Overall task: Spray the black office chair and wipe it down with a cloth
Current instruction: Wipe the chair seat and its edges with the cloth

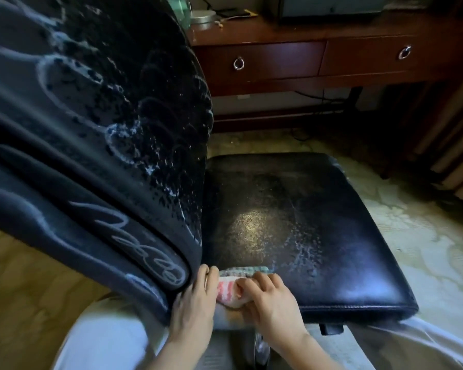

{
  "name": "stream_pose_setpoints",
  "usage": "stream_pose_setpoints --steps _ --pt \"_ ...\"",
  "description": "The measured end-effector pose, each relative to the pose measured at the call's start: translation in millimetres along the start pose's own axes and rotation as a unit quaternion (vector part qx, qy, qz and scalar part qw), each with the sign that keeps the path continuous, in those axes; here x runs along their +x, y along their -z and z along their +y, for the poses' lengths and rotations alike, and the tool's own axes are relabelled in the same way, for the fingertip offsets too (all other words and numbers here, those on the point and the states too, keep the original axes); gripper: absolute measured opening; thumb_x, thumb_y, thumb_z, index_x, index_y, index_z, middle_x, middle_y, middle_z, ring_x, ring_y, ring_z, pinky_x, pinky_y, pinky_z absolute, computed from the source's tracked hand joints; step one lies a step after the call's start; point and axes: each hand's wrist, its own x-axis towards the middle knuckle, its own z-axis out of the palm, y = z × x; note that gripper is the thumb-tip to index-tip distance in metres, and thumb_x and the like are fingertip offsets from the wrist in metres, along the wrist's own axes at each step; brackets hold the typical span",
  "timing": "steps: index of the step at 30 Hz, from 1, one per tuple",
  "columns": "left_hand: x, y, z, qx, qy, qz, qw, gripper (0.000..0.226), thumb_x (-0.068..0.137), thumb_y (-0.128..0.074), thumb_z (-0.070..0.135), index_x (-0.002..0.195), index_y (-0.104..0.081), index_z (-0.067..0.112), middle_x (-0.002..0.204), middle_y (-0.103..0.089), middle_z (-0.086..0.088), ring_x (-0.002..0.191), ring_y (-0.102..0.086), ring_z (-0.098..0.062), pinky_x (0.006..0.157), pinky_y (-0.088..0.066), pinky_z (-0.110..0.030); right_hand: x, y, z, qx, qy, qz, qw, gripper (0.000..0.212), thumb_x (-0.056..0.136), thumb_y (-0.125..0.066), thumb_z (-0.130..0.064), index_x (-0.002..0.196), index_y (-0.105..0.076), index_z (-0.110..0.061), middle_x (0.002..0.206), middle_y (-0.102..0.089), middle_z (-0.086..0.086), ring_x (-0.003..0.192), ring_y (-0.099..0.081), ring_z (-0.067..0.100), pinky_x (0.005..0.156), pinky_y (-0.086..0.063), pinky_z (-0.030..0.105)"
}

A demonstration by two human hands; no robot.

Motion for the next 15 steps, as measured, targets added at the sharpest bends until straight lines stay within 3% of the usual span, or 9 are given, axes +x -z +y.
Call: stream_pose_setpoints --steps 4,7,9,12,15 --pt "-7.6 1.9 10.0 0.006 0.0 0.009 1.0 0.074 0.048 -0.076 0.015 0.117 -0.048 0.011 0.113 -0.065 -0.01 0.089 -0.067 -0.031 0.055 -0.055 -0.037 15.7 -4.3 7.5 -0.002 0.022 0.052 0.998 0.047 0.051 -0.076 -0.021 0.095 -0.063 -0.03 0.082 -0.061 -0.007 0.067 -0.055 0.017 0.054 -0.047 0.025" --pt "4.4 -1.2 5.1 0.024 0.02 -0.005 1.0 0.088 0.036 -0.086 0.005 0.117 -0.052 0.008 0.104 -0.066 -0.01 0.074 -0.069 -0.029 0.045 -0.054 -0.034 28.9 -2.1 8.3 0.001 0.014 0.069 0.998 0.049 0.048 -0.076 -0.018 0.094 -0.064 -0.027 0.083 -0.061 -0.006 0.067 -0.053 0.018 0.056 -0.046 0.026" --pt "14.9 0.6 1.8 0.038 0.031 0.001 0.999 0.082 0.037 -0.087 0.001 0.114 -0.06 0.006 0.105 -0.063 -0.011 0.07 -0.067 -0.029 0.044 -0.053 -0.033 36.0 -1.6 10.0 0.013 0.007 0.06 0.998 0.047 0.052 -0.074 -0.021 0.098 -0.063 -0.027 0.087 -0.061 -0.004 0.069 -0.053 0.02 0.057 -0.049 0.029" --pt "12.6 -4.7 6.5 0.04 0.016 0.044 0.998 0.068 0.045 -0.077 -0.004 0.11 -0.058 0.006 0.108 -0.062 -0.014 0.078 -0.065 -0.031 0.052 -0.056 -0.036 33.8 0.7 18.2 0.031 0.016 0.021 0.999 0.042 0.068 -0.058 -0.031 0.109 -0.059 -0.03 0.099 -0.061 -0.006 0.078 -0.056 0.019 0.067 -0.053 0.03" --pt "-0.9 -15.3 14.7 0.031 -0.003 0.065 0.997 0.062 0.055 -0.069 -0.001 0.113 -0.05 0.006 0.107 -0.062 -0.014 0.092 -0.059 -0.032 0.068 -0.058 -0.041 19.5 6.9 26.8 0.044 0.036 -0.031 0.998 0.049 0.066 -0.065 -0.037 0.114 -0.057 -0.033 0.107 -0.06 -0.009 0.089 -0.057 0.017 0.075 -0.053 0.027"
